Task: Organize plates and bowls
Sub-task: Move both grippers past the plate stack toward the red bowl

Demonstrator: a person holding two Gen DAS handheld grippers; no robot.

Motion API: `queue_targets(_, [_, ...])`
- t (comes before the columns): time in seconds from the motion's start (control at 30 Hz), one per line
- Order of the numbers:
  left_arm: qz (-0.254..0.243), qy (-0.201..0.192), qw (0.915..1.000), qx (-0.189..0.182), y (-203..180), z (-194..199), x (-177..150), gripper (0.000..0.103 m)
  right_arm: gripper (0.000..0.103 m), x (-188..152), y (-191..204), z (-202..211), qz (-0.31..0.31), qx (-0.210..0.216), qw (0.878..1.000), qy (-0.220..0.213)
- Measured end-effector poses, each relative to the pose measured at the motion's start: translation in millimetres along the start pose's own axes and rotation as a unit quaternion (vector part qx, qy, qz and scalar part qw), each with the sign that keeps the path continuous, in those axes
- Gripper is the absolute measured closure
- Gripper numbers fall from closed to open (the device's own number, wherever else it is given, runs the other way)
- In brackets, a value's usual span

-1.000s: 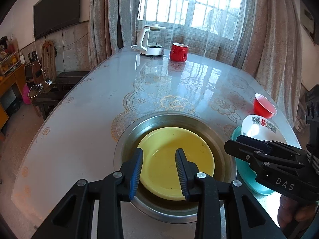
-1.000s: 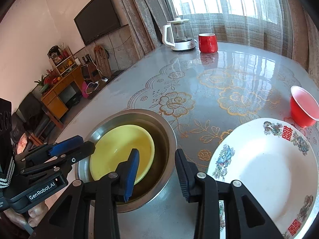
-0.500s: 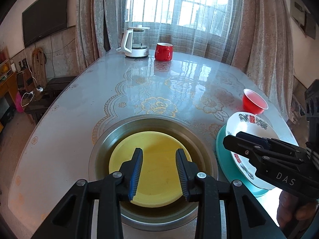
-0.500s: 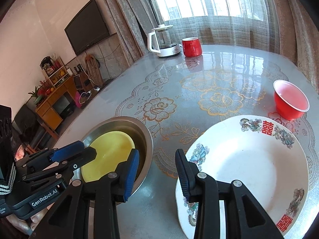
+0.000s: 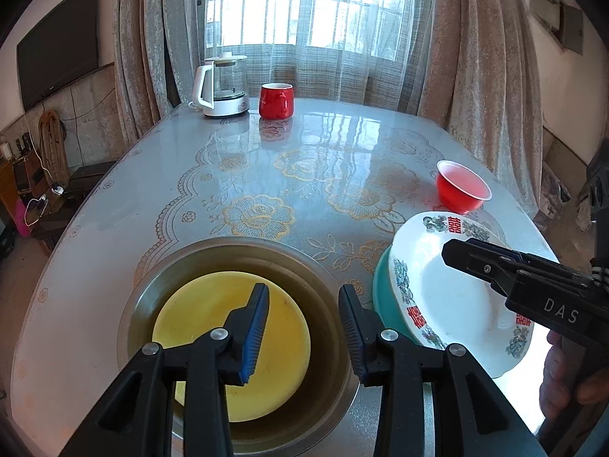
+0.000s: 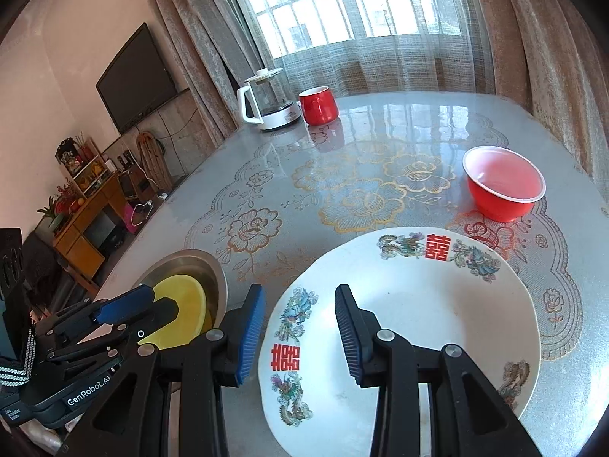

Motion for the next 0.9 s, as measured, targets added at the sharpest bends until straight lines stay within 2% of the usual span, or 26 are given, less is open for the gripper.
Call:
queue_targets(0.57, [-0.041,0.005,0.999,-0.018,-53.0,-26.3,22.5,0.06,0.065,11.0,-101.6,26.4,-0.098,-0.055,0.993,-0.023])
queue_targets(0.9, [-0.041,0.017,0.9989,-0.013,-70.8,-42.2,31.8,0.059,0.065,11.7,-148.5,30.4,-0.144,-0.074,0.987,-0.019])
Point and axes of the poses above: each gripper's, at about its wrist camera, not at the fingertips, and z roughly against the way its jaws point, y to its left, x to its top, the point moved 7 cm from there along -z, roughly the way its jaws point, and after that the axes turned 3 degrees about -x, right-handed, at the moved point
